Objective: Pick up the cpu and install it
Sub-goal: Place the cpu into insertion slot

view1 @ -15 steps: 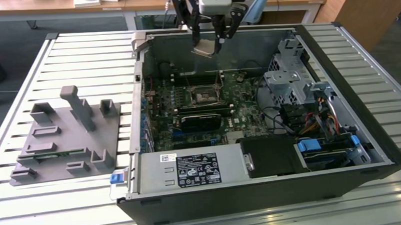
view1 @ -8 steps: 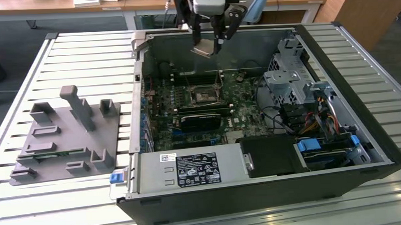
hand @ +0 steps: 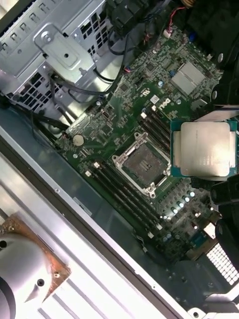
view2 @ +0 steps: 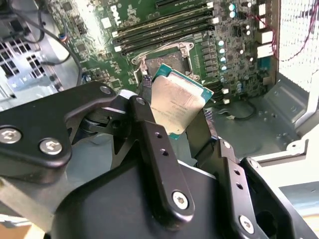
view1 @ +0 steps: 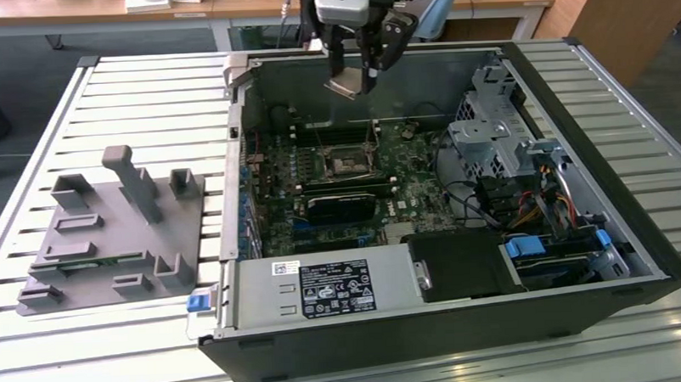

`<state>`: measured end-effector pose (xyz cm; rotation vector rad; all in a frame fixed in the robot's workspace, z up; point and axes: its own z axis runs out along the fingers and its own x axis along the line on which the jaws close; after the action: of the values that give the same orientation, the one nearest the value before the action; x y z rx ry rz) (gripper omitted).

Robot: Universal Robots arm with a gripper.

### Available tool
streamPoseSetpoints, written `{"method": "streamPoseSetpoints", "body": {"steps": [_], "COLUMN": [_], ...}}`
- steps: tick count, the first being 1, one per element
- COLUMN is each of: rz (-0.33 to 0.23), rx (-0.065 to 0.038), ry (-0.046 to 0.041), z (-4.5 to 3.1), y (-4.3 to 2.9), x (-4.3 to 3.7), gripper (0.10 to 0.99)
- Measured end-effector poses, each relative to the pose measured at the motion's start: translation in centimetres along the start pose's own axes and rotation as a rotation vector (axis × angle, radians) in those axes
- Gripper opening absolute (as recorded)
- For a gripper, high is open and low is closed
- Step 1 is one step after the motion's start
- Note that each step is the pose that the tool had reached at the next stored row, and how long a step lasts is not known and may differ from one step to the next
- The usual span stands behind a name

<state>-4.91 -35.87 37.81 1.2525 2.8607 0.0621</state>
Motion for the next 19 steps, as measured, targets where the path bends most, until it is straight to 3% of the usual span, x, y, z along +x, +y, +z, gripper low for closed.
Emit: {"method": "streamPoseSetpoints", "body": {"steps": [16, 19], "rz": [0.21, 0.273], "rx": [0.0, 0.001], "ry": [-0.0094, -0.0123], "z": [0.11, 0.13], "y": [0.07, 0.1], "x": [0.09, 0.12], "gripper": [0.525, 0.525]}}
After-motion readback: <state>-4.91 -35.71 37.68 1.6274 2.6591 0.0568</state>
